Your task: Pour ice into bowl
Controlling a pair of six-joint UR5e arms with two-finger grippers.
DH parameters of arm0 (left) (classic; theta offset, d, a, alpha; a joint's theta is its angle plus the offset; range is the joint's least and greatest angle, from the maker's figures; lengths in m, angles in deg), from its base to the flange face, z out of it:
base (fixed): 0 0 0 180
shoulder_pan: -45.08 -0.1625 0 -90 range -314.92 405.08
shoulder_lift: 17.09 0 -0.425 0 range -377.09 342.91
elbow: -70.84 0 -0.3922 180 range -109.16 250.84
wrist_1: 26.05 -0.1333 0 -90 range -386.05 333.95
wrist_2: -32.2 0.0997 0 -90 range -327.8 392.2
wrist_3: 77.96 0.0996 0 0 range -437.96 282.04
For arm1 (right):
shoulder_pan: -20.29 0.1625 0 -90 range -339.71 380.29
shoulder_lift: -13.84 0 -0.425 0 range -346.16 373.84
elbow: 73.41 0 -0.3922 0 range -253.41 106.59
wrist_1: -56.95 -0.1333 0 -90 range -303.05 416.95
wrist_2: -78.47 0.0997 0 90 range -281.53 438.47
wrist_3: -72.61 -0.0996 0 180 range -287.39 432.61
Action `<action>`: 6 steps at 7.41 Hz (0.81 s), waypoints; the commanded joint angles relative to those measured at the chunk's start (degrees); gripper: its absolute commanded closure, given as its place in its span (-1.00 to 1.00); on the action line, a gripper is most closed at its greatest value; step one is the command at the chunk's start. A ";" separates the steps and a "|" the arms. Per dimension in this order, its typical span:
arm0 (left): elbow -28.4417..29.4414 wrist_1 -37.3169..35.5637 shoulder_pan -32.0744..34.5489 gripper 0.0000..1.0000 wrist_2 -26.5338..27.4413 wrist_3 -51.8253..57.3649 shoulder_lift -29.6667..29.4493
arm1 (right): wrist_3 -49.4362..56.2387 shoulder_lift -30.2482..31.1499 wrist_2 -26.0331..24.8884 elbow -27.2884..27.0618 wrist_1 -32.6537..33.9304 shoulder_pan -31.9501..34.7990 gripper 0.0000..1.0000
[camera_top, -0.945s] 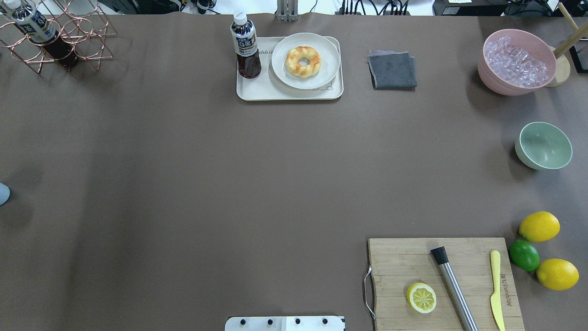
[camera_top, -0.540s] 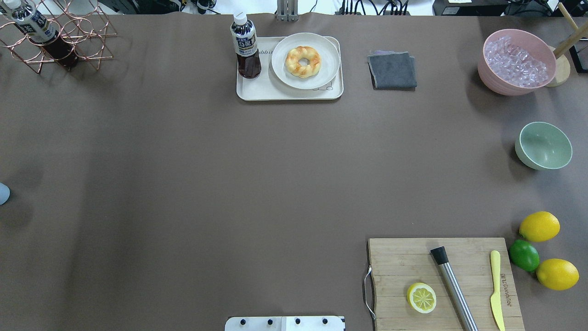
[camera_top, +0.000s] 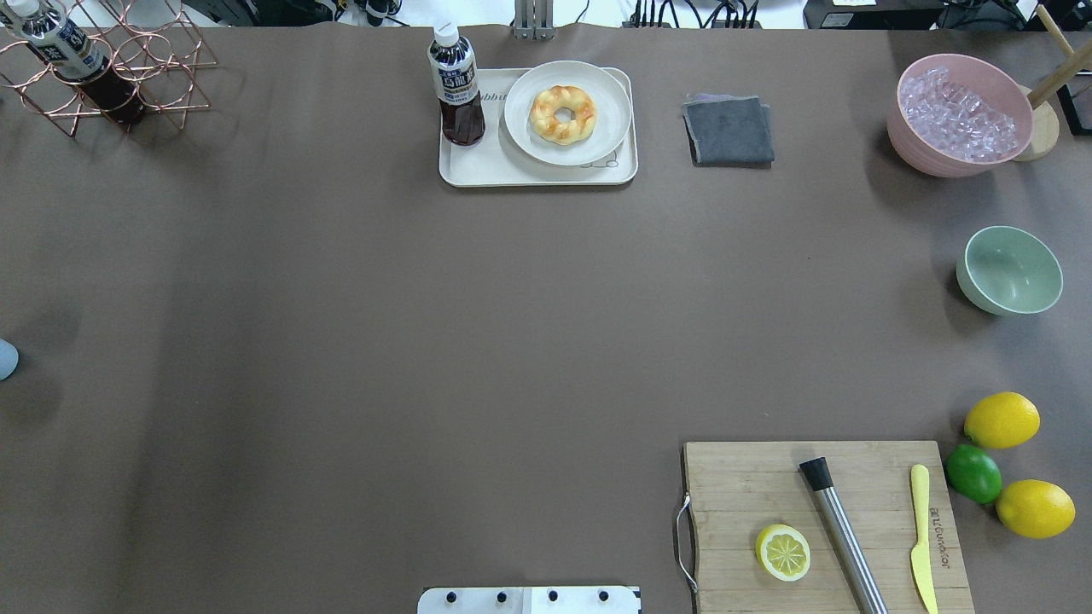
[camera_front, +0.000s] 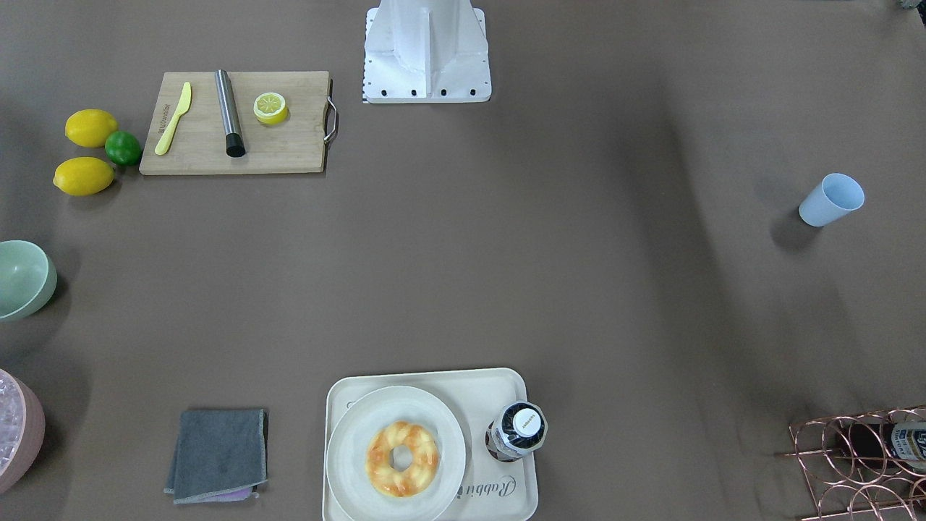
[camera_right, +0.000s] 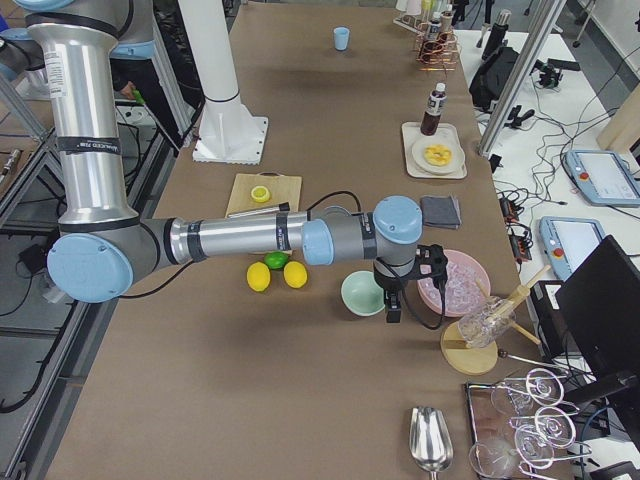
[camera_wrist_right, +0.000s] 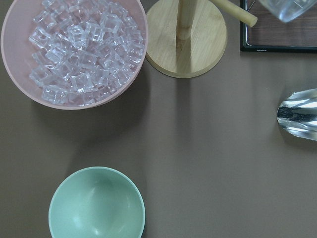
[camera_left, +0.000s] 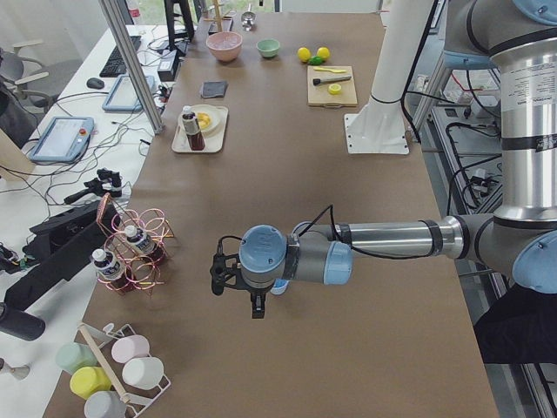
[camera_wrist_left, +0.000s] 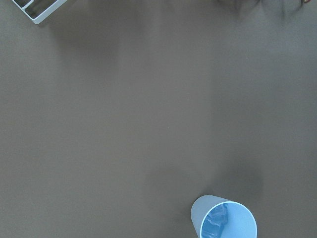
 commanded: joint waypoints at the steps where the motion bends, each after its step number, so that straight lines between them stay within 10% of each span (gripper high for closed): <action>1: -1.37 -0.09 0.09 -0.95 0.13 -4.26 0.36 | -0.17 -0.08 -0.13 0.51 -0.09 -0.34 -0.99; 6: -4.97 -0.09 -0.61 -0.95 1.00 -18.01 0.45 | -9.03 -5.34 -2.68 2.70 -0.17 -7.80 -0.99</action>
